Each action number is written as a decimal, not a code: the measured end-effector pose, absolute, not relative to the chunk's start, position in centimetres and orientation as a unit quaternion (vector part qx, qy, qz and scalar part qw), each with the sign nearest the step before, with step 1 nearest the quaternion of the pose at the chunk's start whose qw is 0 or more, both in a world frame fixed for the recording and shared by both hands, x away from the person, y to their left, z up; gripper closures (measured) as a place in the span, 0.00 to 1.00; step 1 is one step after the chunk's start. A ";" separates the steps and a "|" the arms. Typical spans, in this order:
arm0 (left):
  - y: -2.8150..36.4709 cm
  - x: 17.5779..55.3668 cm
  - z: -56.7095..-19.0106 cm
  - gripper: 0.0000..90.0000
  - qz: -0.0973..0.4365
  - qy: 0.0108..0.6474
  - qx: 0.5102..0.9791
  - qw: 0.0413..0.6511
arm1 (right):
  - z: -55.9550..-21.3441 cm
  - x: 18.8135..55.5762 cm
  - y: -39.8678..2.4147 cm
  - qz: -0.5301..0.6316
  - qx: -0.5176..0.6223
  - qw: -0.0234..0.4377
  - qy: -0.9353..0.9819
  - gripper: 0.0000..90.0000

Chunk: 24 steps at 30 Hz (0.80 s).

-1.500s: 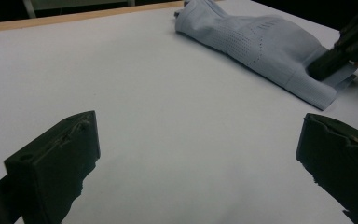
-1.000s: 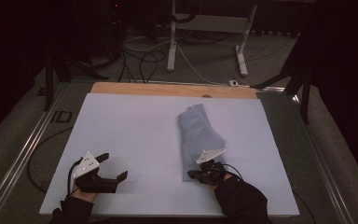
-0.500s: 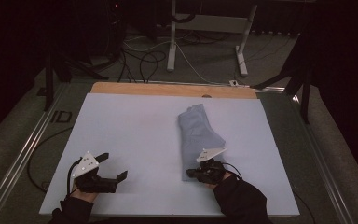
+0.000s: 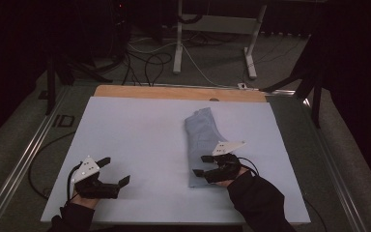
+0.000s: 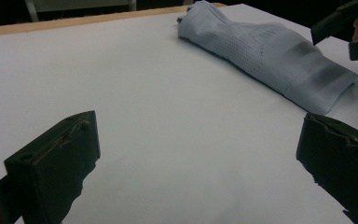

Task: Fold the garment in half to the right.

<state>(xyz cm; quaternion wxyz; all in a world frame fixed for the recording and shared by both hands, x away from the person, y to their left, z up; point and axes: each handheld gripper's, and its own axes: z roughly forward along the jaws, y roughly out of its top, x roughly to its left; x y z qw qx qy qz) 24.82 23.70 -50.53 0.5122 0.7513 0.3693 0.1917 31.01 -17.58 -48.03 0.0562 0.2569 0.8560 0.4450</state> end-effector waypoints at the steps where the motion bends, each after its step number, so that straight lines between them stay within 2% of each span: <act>1: 23.7 24.8 -50.5 0.00 0.192 0.369 0.752 0.512 | -48.0 31.1 -17.5 0.446 0.257 0.056 0.855 0.25; 3: 23.7 24.9 -50.6 0.00 0.191 0.370 0.751 0.512 | -48.1 31.1 -17.5 0.452 0.251 0.049 0.855 0.12; 4: 23.8 24.9 -50.6 0.00 0.190 0.371 0.751 0.512 | -48.1 31.2 -17.5 0.454 0.252 0.046 0.854 0.11; 16: 24.1 24.9 -50.5 0.00 0.190 0.368 0.752 0.513 | -47.7 32.1 -18.5 0.465 0.257 0.051 0.846 0.10; 24: 24.8 24.9 -50.3 0.00 0.173 0.354 0.762 0.514 | -47.8 31.6 -20.5 0.463 0.269 0.075 0.841 0.10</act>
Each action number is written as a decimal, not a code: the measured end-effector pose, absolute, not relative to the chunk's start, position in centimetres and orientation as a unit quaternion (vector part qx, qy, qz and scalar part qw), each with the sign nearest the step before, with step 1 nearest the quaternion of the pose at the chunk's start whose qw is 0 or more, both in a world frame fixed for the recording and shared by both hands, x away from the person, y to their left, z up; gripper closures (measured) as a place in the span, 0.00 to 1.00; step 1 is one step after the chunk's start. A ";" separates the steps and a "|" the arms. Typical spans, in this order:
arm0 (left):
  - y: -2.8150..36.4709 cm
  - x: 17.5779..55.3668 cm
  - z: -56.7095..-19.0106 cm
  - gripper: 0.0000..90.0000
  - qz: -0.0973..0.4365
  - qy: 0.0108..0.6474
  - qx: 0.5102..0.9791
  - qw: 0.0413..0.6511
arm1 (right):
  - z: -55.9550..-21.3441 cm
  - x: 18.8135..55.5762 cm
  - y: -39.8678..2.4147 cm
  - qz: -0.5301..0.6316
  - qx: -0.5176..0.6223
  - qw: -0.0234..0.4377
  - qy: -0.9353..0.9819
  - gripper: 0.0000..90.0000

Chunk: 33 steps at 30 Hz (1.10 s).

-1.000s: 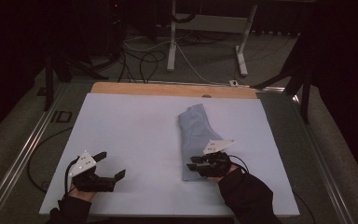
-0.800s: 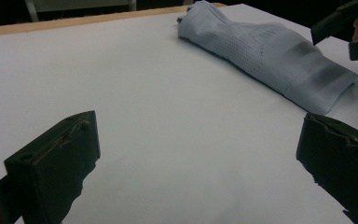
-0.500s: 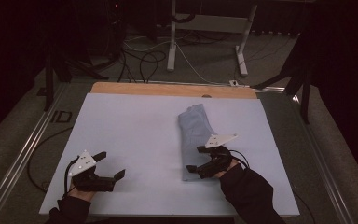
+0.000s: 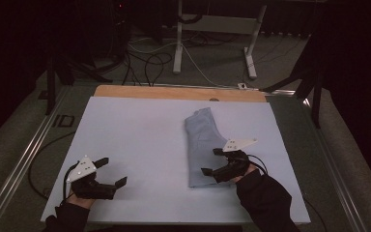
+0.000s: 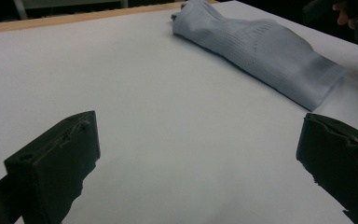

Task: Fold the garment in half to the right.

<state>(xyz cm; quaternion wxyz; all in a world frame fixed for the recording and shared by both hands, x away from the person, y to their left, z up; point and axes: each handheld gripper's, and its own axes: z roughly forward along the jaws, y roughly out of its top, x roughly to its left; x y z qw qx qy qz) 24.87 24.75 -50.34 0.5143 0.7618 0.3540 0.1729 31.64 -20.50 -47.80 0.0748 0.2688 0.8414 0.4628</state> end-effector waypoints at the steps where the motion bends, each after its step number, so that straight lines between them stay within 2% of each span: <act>1: 24.8 24.9 -50.4 0.00 0.169 0.353 0.764 0.513 | -47.8 31.6 -20.7 0.464 0.272 0.074 0.840 0.10; 8: 25.0 25.0 -50.9 0.00 0.152 0.345 0.776 0.505 | -48.5 31.0 -23.0 0.462 0.298 0.083 0.831 0.10; 17: 25.4 24.9 -50.9 0.00 0.164 0.341 0.779 0.500 | -49.6 29.7 -25.9 0.467 0.327 0.115 0.814 0.10; 33: 26.4 24.2 -51.3 0.00 0.171 0.348 0.778 0.495 | -51.8 27.4 -29.7 0.454 0.380 0.132 0.795 0.10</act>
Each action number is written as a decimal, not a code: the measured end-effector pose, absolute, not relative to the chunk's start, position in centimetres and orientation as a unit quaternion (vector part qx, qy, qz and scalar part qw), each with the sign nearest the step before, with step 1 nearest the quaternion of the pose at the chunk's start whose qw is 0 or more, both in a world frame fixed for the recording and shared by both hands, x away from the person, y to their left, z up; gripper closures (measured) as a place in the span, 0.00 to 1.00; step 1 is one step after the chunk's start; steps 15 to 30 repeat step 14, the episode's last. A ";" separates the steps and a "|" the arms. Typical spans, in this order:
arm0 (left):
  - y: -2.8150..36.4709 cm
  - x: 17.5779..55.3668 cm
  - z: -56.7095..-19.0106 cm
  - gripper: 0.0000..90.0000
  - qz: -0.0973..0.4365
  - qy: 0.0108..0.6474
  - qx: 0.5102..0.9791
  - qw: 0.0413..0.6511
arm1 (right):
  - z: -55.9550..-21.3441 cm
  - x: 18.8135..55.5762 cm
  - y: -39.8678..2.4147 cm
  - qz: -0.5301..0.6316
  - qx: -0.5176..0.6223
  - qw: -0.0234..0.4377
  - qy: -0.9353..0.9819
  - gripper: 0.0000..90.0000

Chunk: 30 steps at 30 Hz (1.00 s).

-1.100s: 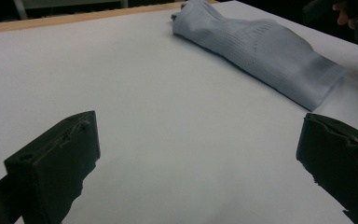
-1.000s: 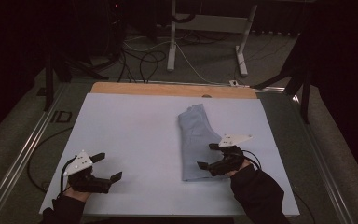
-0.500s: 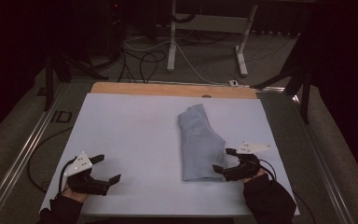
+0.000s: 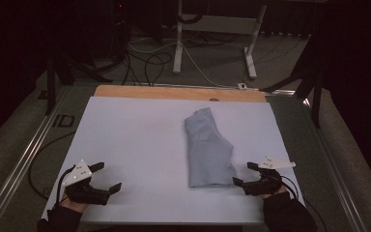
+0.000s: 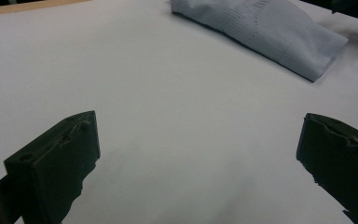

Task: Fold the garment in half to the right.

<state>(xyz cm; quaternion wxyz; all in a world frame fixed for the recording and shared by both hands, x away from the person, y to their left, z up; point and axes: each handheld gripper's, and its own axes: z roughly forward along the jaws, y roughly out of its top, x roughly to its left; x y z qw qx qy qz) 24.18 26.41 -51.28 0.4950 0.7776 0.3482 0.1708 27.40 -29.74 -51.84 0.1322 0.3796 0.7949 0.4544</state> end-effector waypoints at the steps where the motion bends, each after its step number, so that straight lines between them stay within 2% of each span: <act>1: 26.5 24.2 -51.3 0.00 0.170 0.349 0.777 0.496 | -51.9 27.3 -29.8 0.454 0.380 0.134 0.794 0.10; 7: 26.6 24.0 -51.4 0.00 0.172 0.351 0.776 0.495 | -52.1 26.7 -29.9 0.449 0.388 0.145 0.792 0.10; 30: 26.3 24.0 -51.4 0.00 0.175 0.347 0.779 0.492 | -52.2 26.8 -29.9 0.451 0.391 0.140 0.790 0.10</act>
